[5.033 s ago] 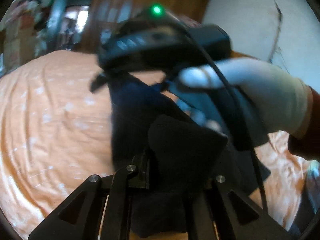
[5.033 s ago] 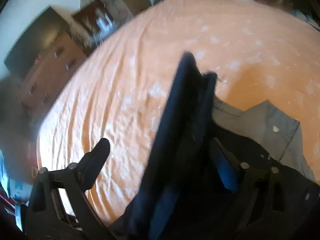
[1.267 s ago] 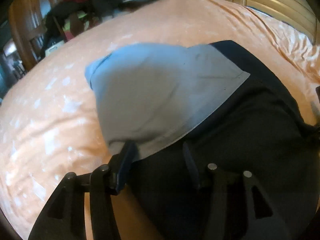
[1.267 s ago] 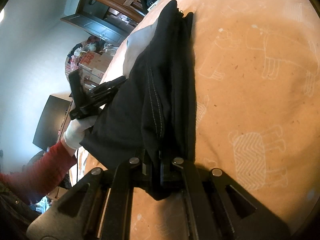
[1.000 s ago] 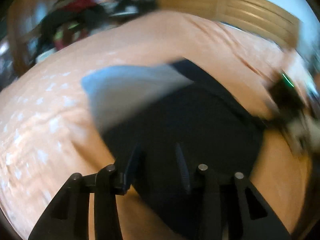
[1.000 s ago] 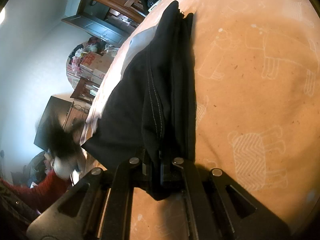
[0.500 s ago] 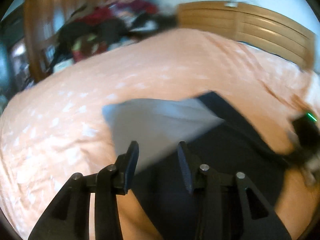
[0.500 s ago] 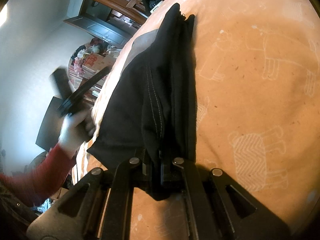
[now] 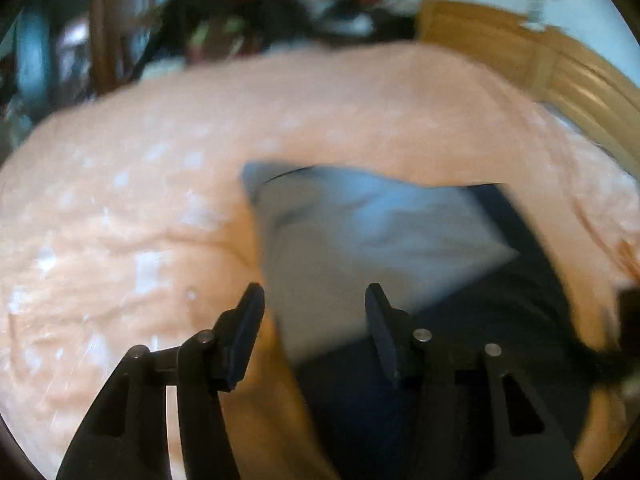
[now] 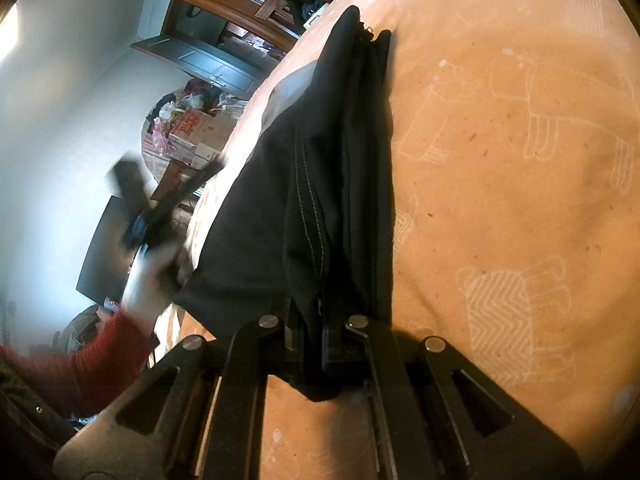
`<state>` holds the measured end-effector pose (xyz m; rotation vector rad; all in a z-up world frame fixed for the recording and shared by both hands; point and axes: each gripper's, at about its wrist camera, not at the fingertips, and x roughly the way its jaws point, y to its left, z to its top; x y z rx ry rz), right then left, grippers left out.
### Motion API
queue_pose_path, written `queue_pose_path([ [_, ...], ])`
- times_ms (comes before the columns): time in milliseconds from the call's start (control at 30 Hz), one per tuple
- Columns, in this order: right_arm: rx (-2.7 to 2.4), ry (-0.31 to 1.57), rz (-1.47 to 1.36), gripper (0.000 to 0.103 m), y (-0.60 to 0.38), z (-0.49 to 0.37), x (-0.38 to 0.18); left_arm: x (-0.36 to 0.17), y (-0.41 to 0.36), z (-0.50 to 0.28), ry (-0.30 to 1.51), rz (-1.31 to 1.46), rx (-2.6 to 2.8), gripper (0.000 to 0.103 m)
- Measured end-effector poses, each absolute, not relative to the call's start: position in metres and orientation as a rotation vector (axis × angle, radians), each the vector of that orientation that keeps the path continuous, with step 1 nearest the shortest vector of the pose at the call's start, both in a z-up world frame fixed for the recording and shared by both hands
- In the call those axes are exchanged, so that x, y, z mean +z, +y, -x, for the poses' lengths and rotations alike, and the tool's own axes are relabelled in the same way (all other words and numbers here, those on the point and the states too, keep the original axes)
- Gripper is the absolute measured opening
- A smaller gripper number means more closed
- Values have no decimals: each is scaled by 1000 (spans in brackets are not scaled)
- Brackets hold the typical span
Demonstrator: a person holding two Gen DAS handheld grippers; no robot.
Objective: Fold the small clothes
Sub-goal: 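Release the folded jacket and lift both tools away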
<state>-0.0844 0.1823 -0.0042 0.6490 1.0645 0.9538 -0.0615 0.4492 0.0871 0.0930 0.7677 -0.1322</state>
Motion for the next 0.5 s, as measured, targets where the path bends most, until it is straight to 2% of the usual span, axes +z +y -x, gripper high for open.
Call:
queue_pose_path([
  [100,950,1068,-641,2,186,85,0,46,421,105,901,-273,-150,56],
  [200,915,1084,-593,3,192,86,9,57,439,124,914,-151,-122,60],
  [267,831,1063,-441,17,199,99,34,84,446,149,866,-106,-72,58],
  [300,805,1047,-392,26,201,106,44,89,448,162,862,-89,-64,61],
  [333,768,1021,-332,52,202,117,58,93,447,176,866,-82,-51,67],
  [367,720,983,-259,64,202,135,76,92,453,193,873,-88,-7,68],
  [433,641,931,-135,67,202,165,96,83,460,212,913,-76,34,72],
  [500,568,909,-31,75,204,189,102,64,470,240,986,-18,94,72],
])
